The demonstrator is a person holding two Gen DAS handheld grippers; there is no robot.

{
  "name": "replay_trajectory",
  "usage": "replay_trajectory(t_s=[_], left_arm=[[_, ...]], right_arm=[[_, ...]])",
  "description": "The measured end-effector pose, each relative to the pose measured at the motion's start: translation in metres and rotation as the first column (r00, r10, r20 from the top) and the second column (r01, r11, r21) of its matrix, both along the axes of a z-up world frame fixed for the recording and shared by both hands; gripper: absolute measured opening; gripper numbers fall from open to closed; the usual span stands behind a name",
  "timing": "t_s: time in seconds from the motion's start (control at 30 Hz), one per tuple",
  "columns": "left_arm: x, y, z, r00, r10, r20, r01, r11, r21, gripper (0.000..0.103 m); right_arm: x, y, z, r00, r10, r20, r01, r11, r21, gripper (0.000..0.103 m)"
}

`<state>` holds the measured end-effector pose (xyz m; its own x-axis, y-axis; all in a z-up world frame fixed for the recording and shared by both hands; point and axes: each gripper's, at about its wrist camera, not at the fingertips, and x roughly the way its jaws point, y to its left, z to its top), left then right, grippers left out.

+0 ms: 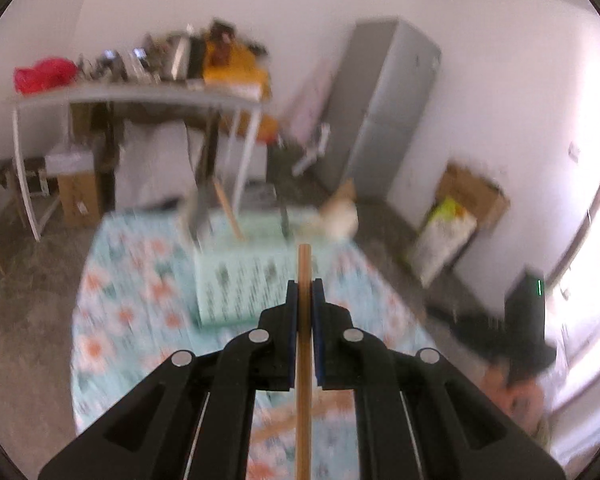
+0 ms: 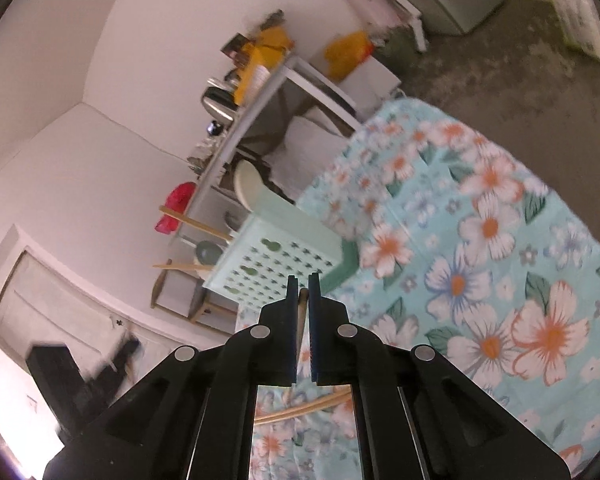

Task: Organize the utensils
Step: 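Lift the chopstick upright with the left tool while the right tool lifts another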

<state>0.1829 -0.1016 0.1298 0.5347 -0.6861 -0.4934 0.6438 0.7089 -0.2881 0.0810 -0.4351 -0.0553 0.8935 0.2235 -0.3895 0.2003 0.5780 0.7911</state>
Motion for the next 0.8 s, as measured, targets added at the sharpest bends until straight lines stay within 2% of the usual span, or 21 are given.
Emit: replay_trajectory(t_s=[0.17,0.3,0.47,0.6,0.67,0.73,0.8], left_arm=[[0.041,0.000,0.047,0.992,0.113,0.052,-0.103,0.982,-0.158,0.006],[0.079,-0.011,0.063,0.985,0.173,0.022,-0.161,0.951,-0.263,0.006],[0.121,-0.028,0.056,0.975,0.210,-0.075,-0.222,0.946,-0.236,0.006],[0.135,-0.041,0.048,0.976,0.214,-0.043,-0.218,0.962,-0.165,0.006],[0.142,-0.046,0.038,0.975,0.209,-0.071,-0.216,0.970,-0.111,0.006],[0.144,-0.045,0.026,0.973,0.197,-0.120,-0.208,0.974,-0.090,0.006],[0.138,-0.043,0.020,0.976,0.193,-0.104,-0.202,0.976,-0.077,0.006]], right_arm=[[-0.001,0.004,0.009,1.000,0.004,0.015,-0.004,1.000,-0.031,0.003],[-0.001,0.007,0.012,1.000,0.000,0.014,0.000,0.999,-0.048,0.003],[-0.005,0.005,0.011,1.000,-0.008,0.007,0.008,0.999,-0.053,0.003],[-0.003,0.003,0.008,1.000,-0.009,-0.002,0.009,0.999,-0.054,0.003],[-0.002,0.002,0.006,1.000,-0.009,-0.006,0.009,0.999,-0.049,0.003],[-0.003,0.002,0.006,1.000,-0.011,-0.004,0.011,0.999,-0.052,0.003],[-0.003,0.002,0.006,1.000,-0.013,-0.006,0.013,0.998,-0.055,0.003]])
